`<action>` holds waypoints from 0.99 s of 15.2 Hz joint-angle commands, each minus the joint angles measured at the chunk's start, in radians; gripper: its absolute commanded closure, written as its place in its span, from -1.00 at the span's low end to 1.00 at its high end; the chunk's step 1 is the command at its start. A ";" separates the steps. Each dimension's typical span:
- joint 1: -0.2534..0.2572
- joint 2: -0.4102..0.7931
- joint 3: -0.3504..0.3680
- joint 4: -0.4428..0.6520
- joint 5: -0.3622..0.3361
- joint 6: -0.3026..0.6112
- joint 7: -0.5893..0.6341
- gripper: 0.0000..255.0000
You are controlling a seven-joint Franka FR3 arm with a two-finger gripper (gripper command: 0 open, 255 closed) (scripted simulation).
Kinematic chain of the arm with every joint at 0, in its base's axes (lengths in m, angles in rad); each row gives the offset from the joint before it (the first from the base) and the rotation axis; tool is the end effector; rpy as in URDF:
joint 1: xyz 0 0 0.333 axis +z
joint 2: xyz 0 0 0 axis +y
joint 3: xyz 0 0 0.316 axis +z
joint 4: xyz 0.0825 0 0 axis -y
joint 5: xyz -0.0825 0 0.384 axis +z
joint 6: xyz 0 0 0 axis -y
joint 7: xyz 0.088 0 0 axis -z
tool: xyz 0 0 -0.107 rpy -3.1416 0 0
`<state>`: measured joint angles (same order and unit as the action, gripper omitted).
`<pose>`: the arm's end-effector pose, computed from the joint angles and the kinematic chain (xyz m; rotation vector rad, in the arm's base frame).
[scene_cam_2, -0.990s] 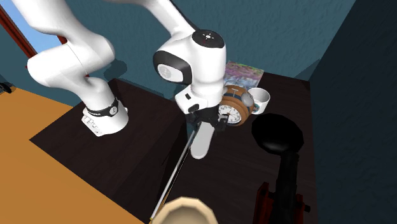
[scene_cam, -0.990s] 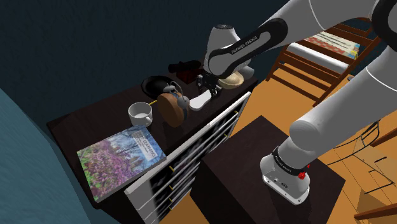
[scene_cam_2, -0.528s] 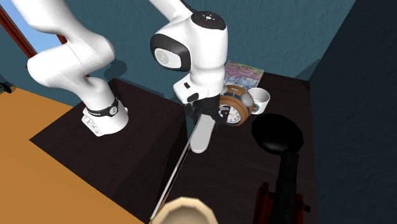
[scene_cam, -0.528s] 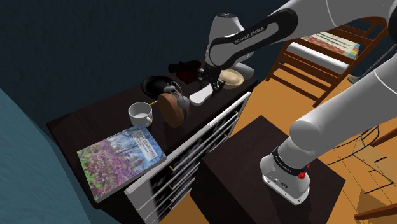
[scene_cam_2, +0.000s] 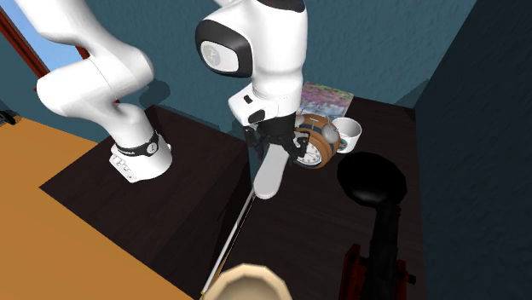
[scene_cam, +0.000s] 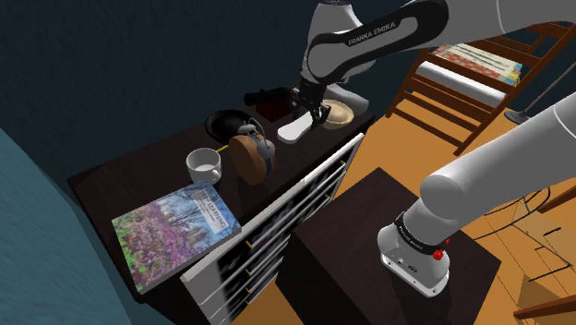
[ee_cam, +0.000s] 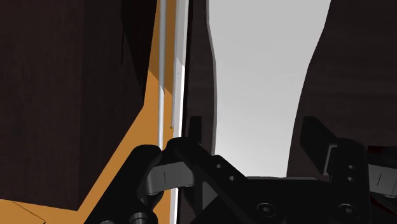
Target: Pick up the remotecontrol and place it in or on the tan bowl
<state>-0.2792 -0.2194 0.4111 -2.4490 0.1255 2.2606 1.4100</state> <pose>0.4538 0.0634 0.3769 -2.4227 1.9701 -0.0076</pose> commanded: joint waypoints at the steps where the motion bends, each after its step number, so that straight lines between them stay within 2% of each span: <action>1: -0.020 0.013 -0.023 0.017 -0.012 -0.006 -0.034 1.00; 8: -0.106 0.096 -0.121 0.103 -0.064 -0.020 -0.180 1.00; 15: -0.184 0.216 -0.203 0.246 -0.106 -0.048 -0.311 1.00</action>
<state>-0.4502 -0.0198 0.2214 -2.2231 0.0246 2.2162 1.1230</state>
